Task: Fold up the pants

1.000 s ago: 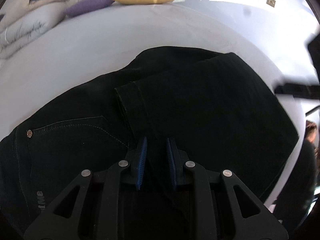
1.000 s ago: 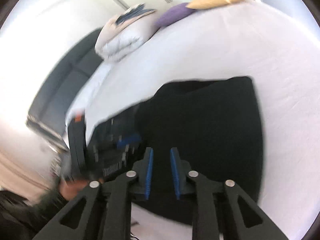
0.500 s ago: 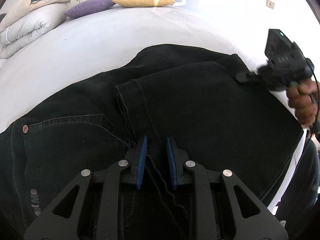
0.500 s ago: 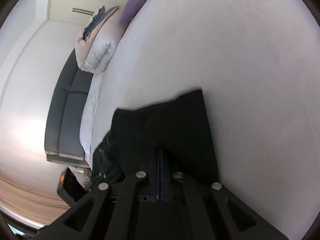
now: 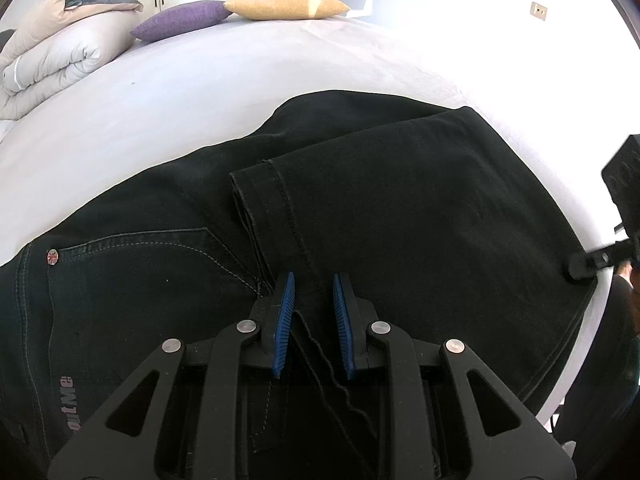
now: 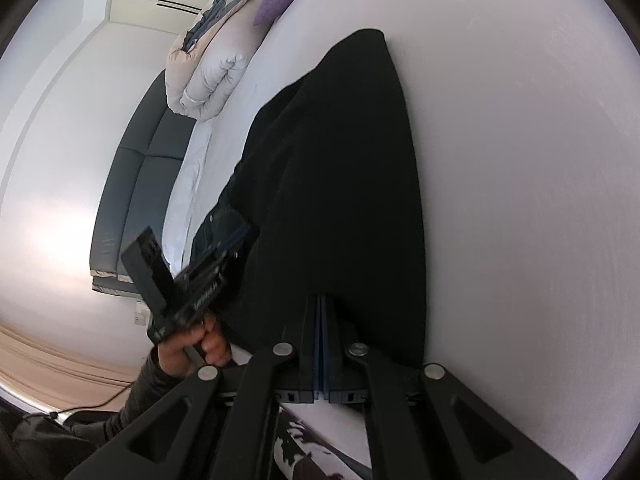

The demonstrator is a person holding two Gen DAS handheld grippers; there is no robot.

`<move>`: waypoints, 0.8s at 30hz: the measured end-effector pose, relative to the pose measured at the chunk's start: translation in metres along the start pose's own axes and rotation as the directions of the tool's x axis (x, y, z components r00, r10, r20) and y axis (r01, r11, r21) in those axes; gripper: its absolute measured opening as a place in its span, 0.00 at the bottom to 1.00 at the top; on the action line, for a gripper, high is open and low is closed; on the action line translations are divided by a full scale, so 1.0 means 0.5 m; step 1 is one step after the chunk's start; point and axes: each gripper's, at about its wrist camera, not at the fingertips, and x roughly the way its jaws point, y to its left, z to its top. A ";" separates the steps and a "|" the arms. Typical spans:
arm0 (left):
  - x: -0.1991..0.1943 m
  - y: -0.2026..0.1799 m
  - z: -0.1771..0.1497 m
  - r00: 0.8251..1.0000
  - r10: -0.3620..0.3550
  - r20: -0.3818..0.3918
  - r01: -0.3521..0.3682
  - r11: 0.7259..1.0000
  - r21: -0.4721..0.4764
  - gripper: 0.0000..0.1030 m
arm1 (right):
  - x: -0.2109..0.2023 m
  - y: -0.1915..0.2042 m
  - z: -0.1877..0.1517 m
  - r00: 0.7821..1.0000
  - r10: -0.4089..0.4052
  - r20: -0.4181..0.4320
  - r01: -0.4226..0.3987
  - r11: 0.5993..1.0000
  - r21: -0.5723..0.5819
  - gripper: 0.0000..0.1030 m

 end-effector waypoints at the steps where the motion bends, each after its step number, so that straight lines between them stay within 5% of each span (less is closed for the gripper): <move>1: -0.002 0.000 -0.002 1.000 0.001 0.001 -0.001 1.000 0.001 0.19 | -0.006 0.000 -0.011 1.000 -0.002 0.002 0.002 1.000 0.000 0.00; 24: -0.013 0.005 -0.004 0.999 -0.004 0.038 0.005 1.000 -0.028 0.19 | -0.001 -0.019 -0.072 0.990 0.007 0.143 -0.006 1.000 -0.005 0.00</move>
